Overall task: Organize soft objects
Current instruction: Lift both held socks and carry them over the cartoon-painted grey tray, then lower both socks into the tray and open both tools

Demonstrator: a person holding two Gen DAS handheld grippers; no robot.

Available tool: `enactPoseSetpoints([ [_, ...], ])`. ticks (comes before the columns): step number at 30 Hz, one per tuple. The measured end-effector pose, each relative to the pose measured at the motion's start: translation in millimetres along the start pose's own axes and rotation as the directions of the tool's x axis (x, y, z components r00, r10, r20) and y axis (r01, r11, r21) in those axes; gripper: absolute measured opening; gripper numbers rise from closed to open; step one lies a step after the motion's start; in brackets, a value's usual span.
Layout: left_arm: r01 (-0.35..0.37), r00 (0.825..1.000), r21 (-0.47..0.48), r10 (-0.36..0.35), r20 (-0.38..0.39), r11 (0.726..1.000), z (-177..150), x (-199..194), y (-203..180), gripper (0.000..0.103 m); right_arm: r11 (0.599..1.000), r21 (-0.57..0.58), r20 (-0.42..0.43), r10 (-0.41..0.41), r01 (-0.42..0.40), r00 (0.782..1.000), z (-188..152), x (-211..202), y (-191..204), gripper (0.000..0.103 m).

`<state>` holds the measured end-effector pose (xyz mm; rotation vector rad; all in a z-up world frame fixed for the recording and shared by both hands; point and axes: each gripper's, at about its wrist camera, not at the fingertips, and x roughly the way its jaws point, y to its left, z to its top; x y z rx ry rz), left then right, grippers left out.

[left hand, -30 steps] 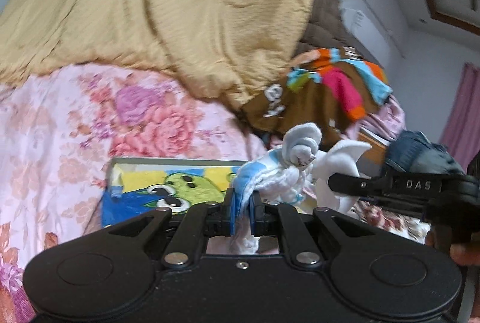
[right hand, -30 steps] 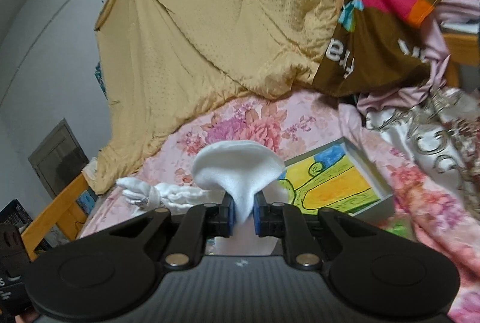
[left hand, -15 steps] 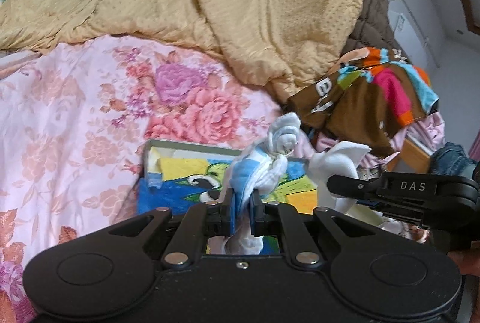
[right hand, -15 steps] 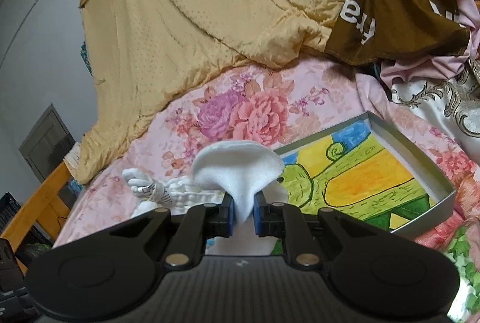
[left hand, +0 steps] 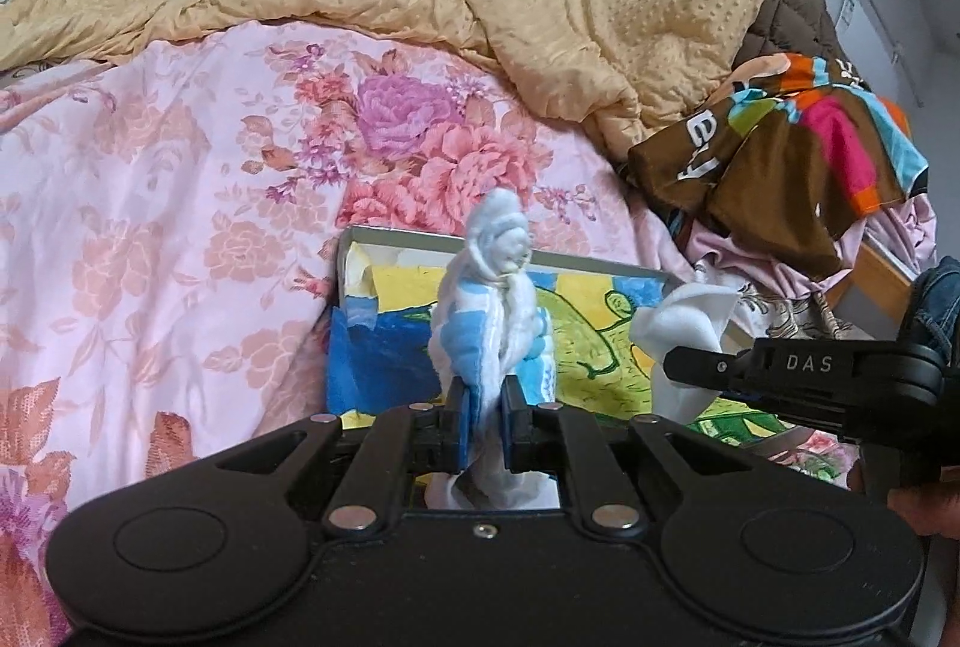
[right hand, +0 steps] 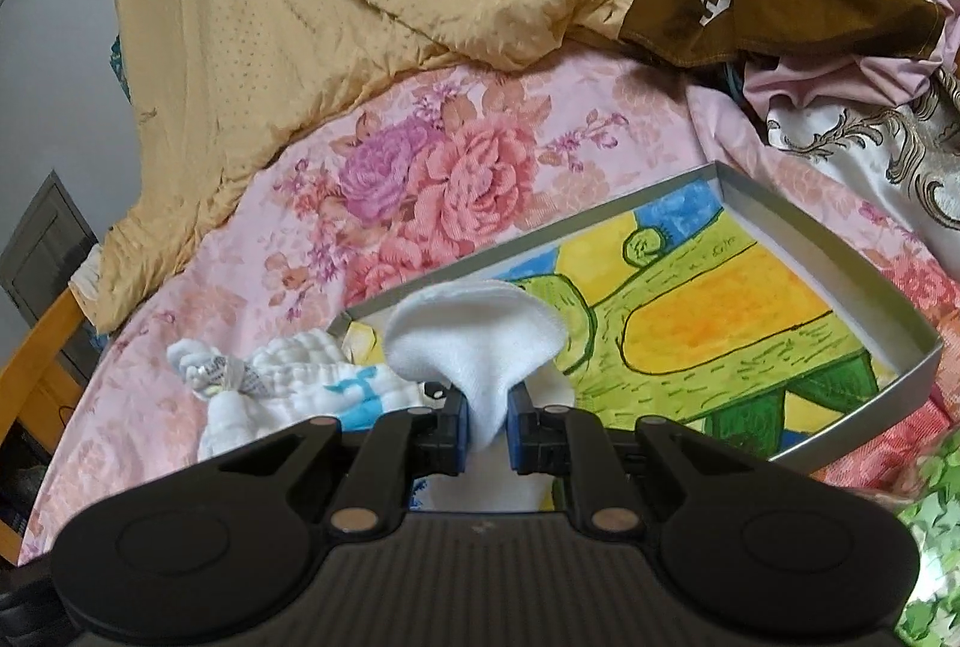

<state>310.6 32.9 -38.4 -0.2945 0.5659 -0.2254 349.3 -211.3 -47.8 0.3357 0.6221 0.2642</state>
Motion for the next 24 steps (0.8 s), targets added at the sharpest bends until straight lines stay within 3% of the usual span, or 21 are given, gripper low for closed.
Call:
enactPoseSetpoints([
  [11,-0.067,0.997,0.001,0.067,-0.033,0.998,-1,0,0,0.016,0.999,-0.045,-0.027,-0.022,0.021,0.999,-5,3,6,0.03],
  [16,-0.08,0.996,0.006,0.08,-0.049,0.997,-1,-1,-3,0.029,0.998,-0.059,-0.026,-0.031,0.03,0.999,-6,0,8,0.048],
  [24,-0.075,0.995,0.021,0.076,-0.059,0.997,-4,-10,-9,0.049,0.996,-0.08,-0.004,-0.033,0.033,0.999,-4,-14,11,0.066],
])
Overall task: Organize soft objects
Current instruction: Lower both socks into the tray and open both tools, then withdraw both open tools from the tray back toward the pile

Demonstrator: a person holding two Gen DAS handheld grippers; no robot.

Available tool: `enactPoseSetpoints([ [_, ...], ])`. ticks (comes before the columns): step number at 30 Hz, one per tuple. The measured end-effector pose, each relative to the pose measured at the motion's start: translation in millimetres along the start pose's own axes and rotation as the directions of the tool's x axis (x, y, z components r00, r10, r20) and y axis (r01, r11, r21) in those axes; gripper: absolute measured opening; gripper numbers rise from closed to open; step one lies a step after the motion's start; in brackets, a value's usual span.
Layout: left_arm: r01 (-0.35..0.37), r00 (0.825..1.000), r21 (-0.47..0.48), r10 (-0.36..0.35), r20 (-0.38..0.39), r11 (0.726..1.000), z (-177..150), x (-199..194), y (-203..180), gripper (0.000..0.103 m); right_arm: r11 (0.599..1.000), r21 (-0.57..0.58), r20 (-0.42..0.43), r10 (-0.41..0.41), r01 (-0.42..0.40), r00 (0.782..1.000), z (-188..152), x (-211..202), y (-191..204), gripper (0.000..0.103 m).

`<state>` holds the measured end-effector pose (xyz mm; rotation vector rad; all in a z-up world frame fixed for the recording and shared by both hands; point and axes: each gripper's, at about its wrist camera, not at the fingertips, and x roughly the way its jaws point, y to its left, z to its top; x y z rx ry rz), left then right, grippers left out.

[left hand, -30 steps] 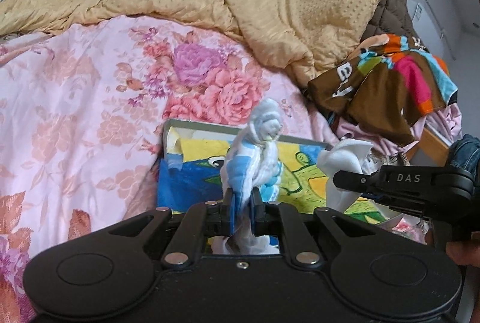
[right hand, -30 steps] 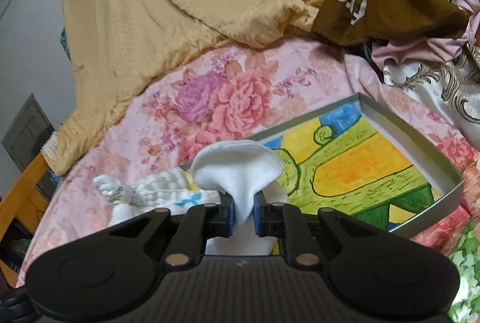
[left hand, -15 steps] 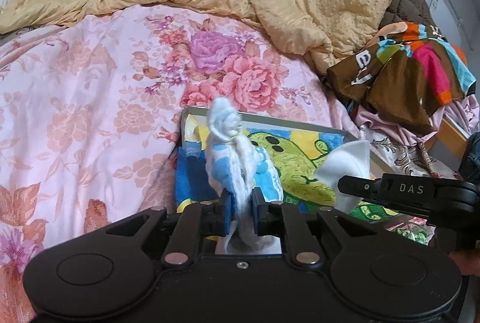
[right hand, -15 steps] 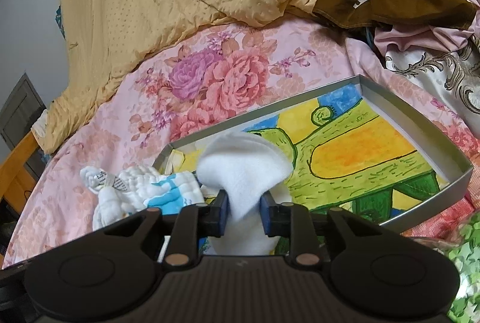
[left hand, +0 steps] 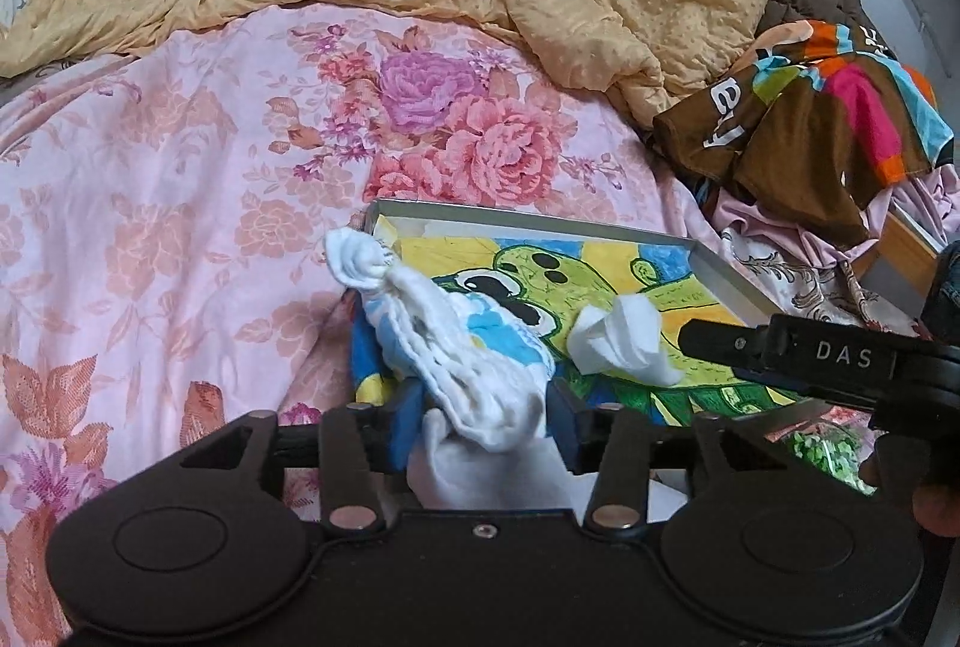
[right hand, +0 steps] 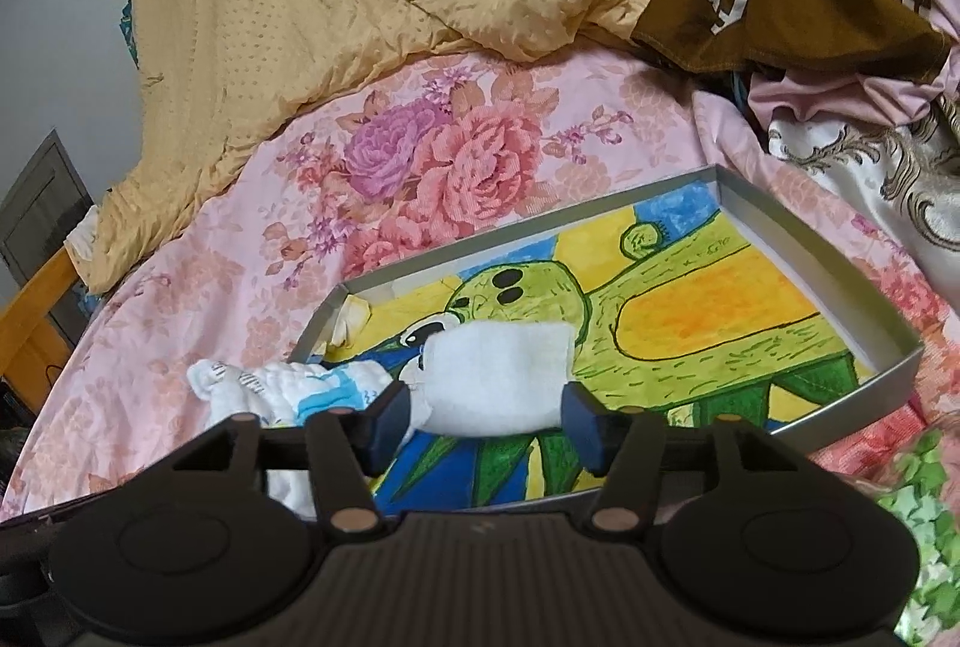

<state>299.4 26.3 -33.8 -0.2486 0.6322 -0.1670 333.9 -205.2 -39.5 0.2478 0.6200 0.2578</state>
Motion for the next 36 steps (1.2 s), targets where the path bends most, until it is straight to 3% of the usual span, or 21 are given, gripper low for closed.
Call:
enactPoseSetpoints([
  [6,-0.027,0.999,0.017,0.026,0.035,0.999,-7,-21,-6,0.067,0.999,-0.031,0.048,0.014,-0.012,0.999,-1,-24,4,0.084],
  [18,-0.031,0.988,0.064,0.021,0.152,0.997,-15,-89,-21,0.094,0.99,-0.141,0.13,0.018,0.0,0.991,-5,-86,17,0.101],
  [28,-0.024,0.979,0.134,-0.003,0.202,0.991,-29,-134,-35,0.099,0.975,-0.219,0.202,0.003,0.042,0.979,-19,-150,20,0.103],
  [36,0.001,0.98,0.198,-0.04,0.195,0.98,-49,-156,-50,0.102,0.963,-0.255,0.201,-0.039,0.091,0.979,-41,-192,17,0.103],
])
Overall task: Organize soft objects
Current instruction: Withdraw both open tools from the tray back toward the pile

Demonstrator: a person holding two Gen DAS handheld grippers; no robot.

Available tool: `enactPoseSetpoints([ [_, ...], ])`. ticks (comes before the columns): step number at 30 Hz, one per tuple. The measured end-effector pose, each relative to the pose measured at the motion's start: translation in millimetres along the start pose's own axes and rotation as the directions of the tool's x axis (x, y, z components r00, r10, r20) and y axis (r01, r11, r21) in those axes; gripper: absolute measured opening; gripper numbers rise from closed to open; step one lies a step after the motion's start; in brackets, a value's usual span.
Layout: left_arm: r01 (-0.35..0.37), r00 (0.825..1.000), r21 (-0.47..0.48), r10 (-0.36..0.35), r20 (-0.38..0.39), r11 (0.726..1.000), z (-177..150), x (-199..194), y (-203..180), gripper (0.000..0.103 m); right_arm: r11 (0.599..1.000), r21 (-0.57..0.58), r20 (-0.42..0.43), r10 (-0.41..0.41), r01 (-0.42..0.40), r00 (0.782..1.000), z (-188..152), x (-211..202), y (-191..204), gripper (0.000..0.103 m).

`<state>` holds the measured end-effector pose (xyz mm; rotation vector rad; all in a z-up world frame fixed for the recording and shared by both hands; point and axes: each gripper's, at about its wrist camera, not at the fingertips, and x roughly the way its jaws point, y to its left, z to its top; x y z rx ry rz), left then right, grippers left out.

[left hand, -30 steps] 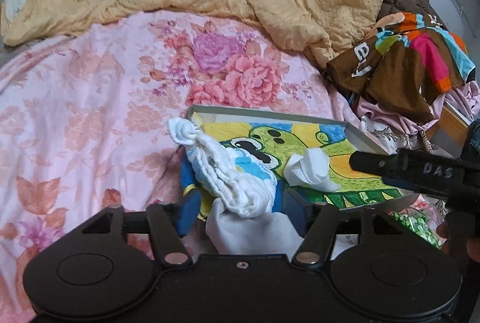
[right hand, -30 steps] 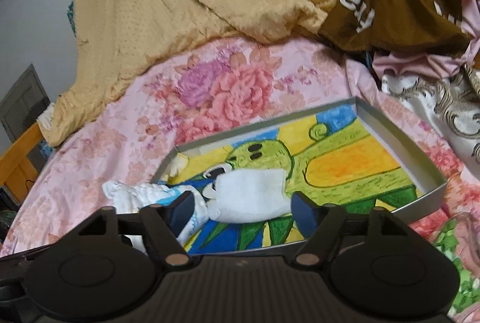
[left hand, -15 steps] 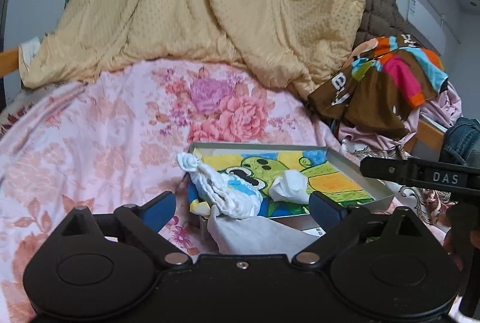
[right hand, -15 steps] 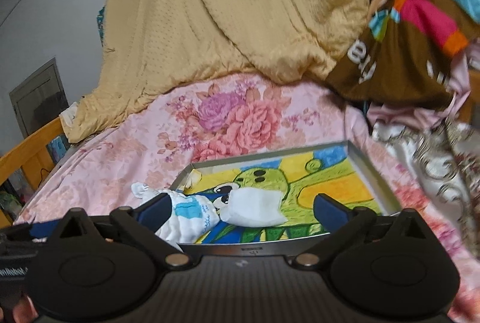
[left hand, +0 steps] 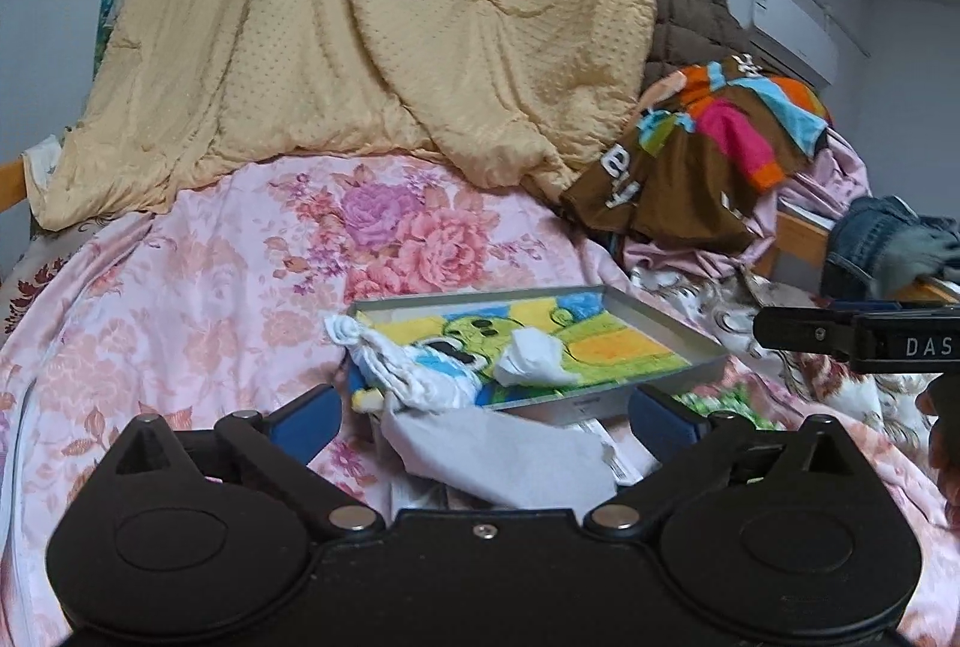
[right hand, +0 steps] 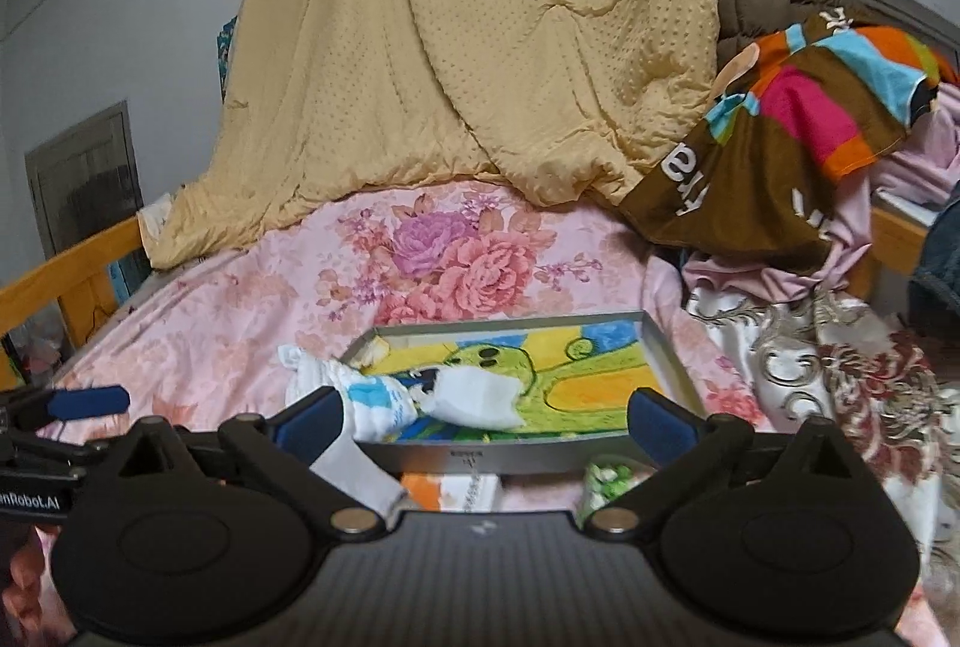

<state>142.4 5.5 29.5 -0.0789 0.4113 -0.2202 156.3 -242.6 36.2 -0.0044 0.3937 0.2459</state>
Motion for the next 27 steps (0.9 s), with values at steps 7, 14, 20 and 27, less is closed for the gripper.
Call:
enactPoseSetpoints([
  [7,0.049,0.999,0.061,-0.048,-0.025,0.997,-17,-15,-22,0.102,0.998,0.007,-0.097,-0.059,0.06,0.994,-22,-23,-6,0.103],
  [14,0.118,0.992,0.127,-0.11,-0.068,0.985,-32,-21,-43,0.102,0.993,0.035,-0.183,-0.102,0.111,0.978,-39,-33,-14,0.103],
  [20,0.179,0.978,0.2,-0.153,-0.14,0.963,-46,-15,-61,0.102,0.986,0.068,-0.286,-0.124,0.149,0.95,-51,-24,-26,0.103],
  [27,0.227,0.959,0.261,-0.167,-0.23,0.938,-64,-3,-71,0.102,0.983,0.072,-0.428,-0.121,0.167,0.895,-69,1,-29,0.103],
])
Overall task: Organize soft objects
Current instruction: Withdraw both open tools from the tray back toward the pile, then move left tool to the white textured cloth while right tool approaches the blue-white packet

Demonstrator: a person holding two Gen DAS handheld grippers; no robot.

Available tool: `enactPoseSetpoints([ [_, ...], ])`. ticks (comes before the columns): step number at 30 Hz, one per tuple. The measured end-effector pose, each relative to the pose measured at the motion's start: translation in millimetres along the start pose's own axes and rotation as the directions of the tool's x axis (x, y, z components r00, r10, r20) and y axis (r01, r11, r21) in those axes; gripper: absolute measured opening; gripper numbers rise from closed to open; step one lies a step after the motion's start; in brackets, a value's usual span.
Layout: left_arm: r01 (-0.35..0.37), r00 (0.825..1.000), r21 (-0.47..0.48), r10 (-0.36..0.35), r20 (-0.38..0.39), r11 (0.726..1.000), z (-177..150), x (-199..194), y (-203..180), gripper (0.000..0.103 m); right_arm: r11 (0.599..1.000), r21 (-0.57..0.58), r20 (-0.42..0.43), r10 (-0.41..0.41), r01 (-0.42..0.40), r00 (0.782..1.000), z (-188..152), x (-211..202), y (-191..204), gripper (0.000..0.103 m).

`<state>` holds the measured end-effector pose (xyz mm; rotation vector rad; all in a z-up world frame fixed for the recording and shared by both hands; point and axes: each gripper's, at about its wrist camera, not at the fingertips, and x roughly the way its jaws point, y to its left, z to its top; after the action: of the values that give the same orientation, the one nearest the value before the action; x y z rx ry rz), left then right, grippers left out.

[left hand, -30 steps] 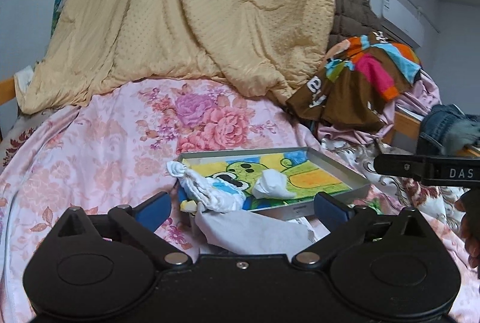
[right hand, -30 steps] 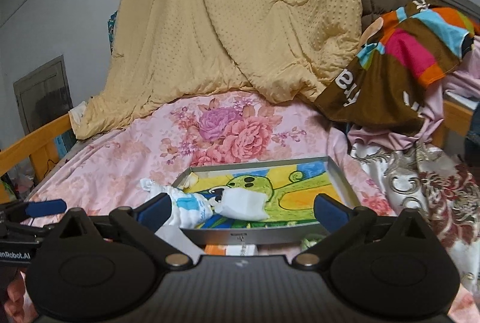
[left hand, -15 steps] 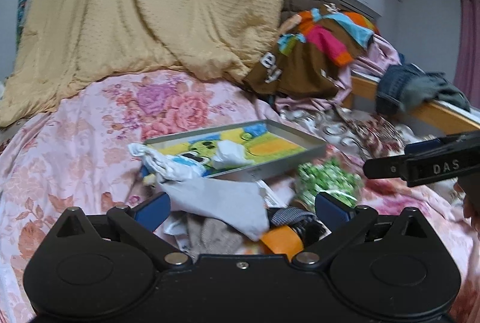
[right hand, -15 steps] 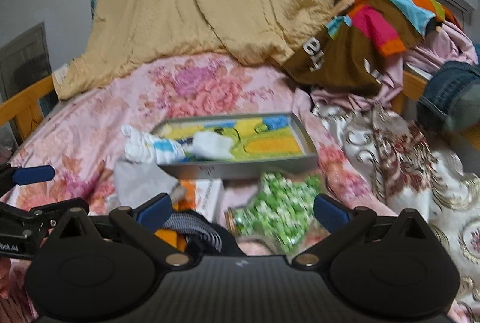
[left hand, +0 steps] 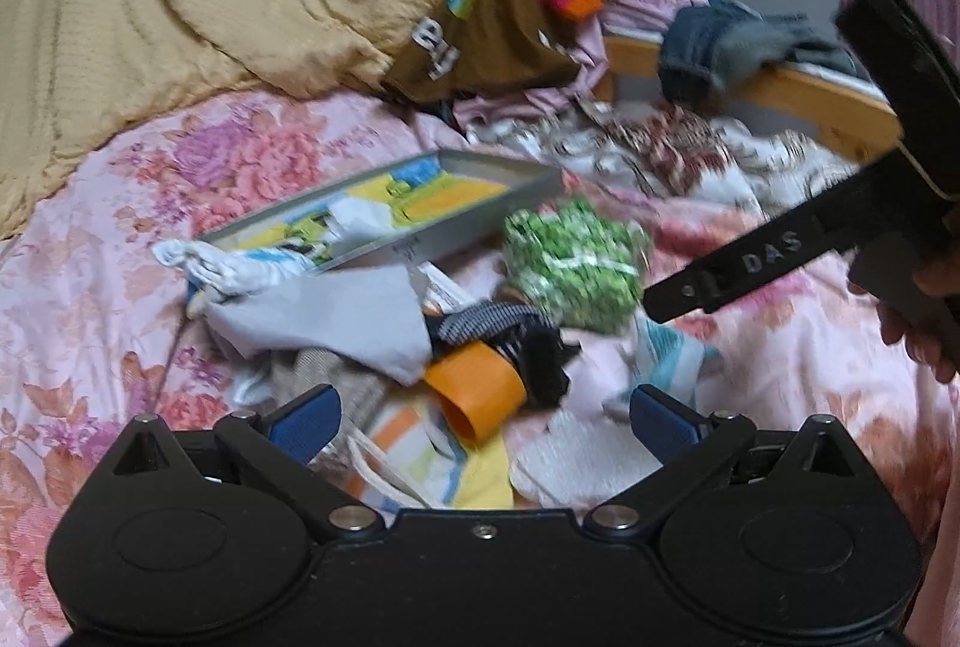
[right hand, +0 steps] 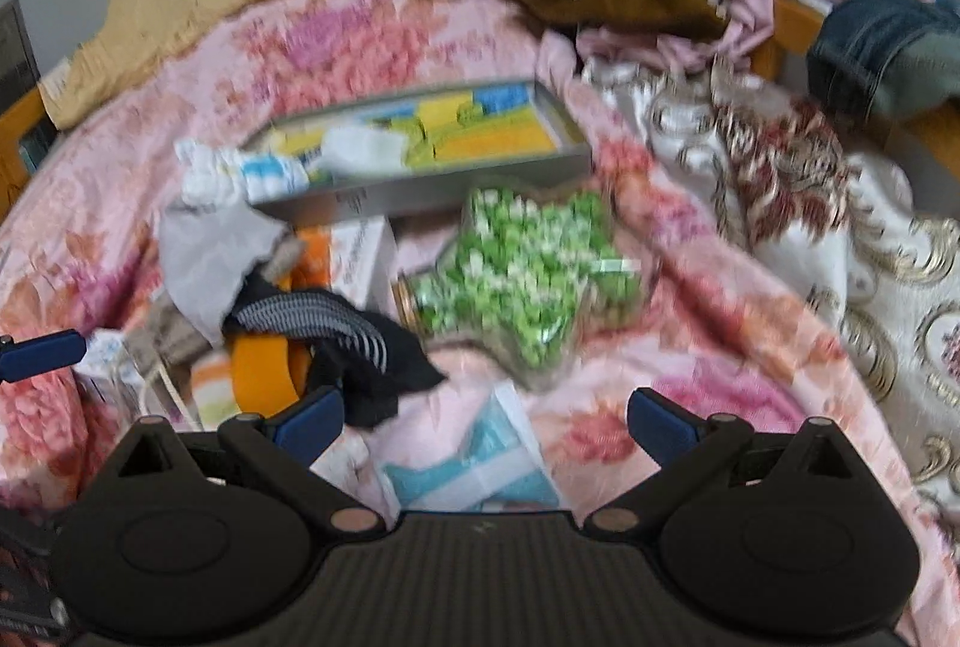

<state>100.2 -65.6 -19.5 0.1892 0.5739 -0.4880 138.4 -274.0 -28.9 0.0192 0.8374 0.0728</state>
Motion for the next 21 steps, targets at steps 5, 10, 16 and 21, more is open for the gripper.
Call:
enactPoseSetpoints([
  [5,0.019,0.999,0.052,-0.017,-0.048,0.998,-6,11,-8,0.102,0.999,0.034,-0.063,0.006,-0.004,0.998,-4,14,-3,0.103],
  [10,0.027,0.996,0.102,-0.018,-0.089,0.994,-11,20,-16,0.102,0.998,0.07,-0.112,0.003,0.005,0.994,-6,25,-8,0.103],
  [16,0.077,0.99,0.179,-0.054,-0.128,0.981,-20,33,-33,0.102,0.992,0.128,-0.175,0.012,0.011,0.984,-9,37,-12,0.103],
  [21,0.098,0.989,0.249,-0.065,-0.135,0.964,-30,46,-48,0.102,0.982,0.188,-0.223,0.051,-0.009,0.974,-12,47,-14,0.103],
])
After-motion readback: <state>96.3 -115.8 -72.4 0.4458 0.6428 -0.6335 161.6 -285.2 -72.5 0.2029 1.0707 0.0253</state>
